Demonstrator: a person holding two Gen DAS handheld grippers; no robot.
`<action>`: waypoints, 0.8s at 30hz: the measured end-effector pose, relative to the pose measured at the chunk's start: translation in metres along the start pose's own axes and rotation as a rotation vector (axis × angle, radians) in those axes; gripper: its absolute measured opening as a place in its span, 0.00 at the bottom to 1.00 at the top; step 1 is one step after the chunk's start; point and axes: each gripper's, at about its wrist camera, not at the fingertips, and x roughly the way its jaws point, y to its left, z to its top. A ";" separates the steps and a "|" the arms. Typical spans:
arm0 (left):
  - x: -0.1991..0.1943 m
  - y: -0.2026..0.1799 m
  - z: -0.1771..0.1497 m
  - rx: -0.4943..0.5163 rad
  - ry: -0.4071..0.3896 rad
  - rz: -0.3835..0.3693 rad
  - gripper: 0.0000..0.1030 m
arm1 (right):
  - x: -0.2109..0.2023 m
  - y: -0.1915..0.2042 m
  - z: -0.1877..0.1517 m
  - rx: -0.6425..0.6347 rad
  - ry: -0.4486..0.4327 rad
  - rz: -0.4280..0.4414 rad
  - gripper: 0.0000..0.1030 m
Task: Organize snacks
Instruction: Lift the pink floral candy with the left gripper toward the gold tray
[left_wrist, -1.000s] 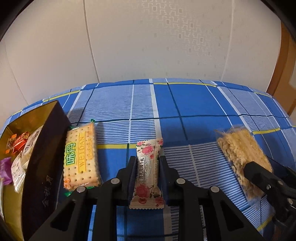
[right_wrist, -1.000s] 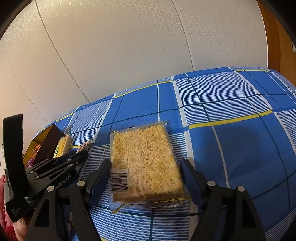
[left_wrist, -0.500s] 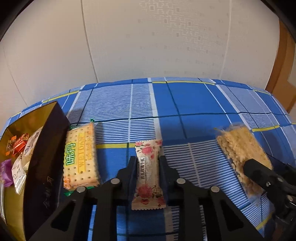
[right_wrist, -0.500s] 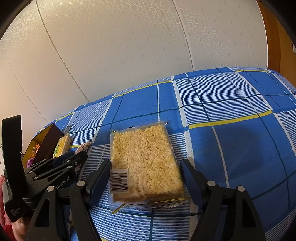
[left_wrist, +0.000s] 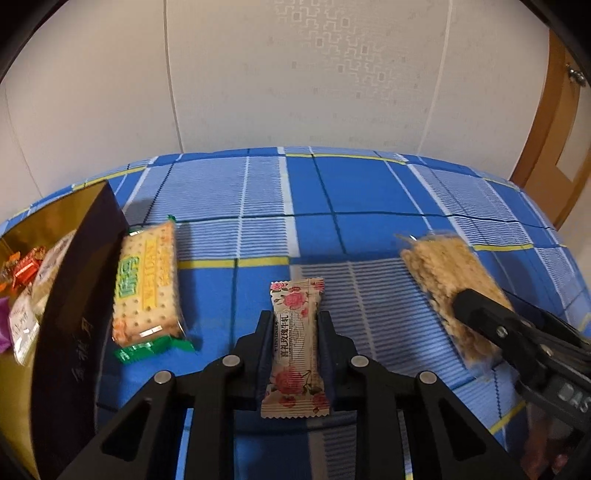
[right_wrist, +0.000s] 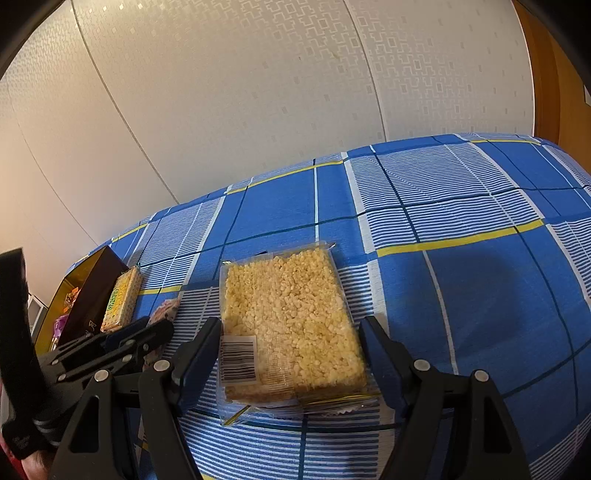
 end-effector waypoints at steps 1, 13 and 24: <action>-0.002 -0.001 -0.002 0.002 -0.002 -0.006 0.23 | 0.000 0.000 0.000 0.000 0.000 0.000 0.75; -0.018 0.011 -0.012 -0.065 -0.001 -0.085 0.22 | 0.000 0.000 0.000 0.000 0.000 0.000 0.75; -0.042 0.036 -0.031 -0.125 -0.024 -0.158 0.22 | 0.000 0.000 0.000 0.000 0.000 -0.001 0.75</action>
